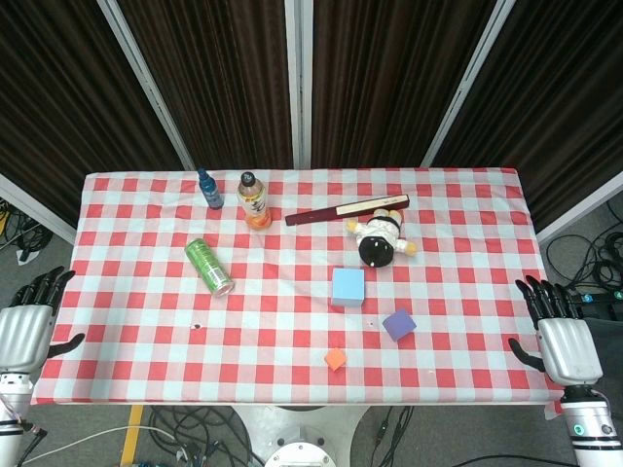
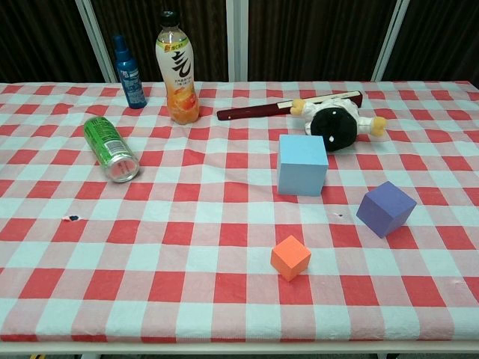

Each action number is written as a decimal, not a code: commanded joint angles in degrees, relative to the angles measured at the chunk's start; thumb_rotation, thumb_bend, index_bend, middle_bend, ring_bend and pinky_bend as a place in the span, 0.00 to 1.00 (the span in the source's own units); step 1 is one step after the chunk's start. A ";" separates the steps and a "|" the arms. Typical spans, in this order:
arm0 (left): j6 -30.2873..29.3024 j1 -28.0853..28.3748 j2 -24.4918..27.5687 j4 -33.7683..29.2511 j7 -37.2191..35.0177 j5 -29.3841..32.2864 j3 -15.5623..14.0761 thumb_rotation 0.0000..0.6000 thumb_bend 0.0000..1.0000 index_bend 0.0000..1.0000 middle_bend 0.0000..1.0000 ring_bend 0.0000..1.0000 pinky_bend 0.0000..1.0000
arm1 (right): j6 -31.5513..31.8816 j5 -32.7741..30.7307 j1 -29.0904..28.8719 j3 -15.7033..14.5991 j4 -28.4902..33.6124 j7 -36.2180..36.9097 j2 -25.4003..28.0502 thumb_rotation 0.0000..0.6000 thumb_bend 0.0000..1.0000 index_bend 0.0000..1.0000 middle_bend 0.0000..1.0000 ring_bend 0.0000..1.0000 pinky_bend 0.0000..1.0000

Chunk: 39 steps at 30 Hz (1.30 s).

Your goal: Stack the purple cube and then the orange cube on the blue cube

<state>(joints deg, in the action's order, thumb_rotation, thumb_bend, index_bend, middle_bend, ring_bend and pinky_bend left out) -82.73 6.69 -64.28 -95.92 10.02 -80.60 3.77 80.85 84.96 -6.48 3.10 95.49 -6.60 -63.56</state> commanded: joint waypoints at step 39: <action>1.82 0.88 -0.70 1.39 -2.96 -2.34 -1.65 1.00 0.00 0.19 0.20 0.15 0.22 | -33.52 -12.80 -23.71 0.30 7.04 -33.19 -3.81 1.00 0.10 0.35 0.98 0.90 0.79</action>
<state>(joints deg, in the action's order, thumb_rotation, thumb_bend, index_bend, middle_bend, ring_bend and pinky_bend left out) -80.90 7.57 -64.97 -94.52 7.06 -82.93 2.12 47.87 73.16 -29.15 3.43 102.93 -38.60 -66.37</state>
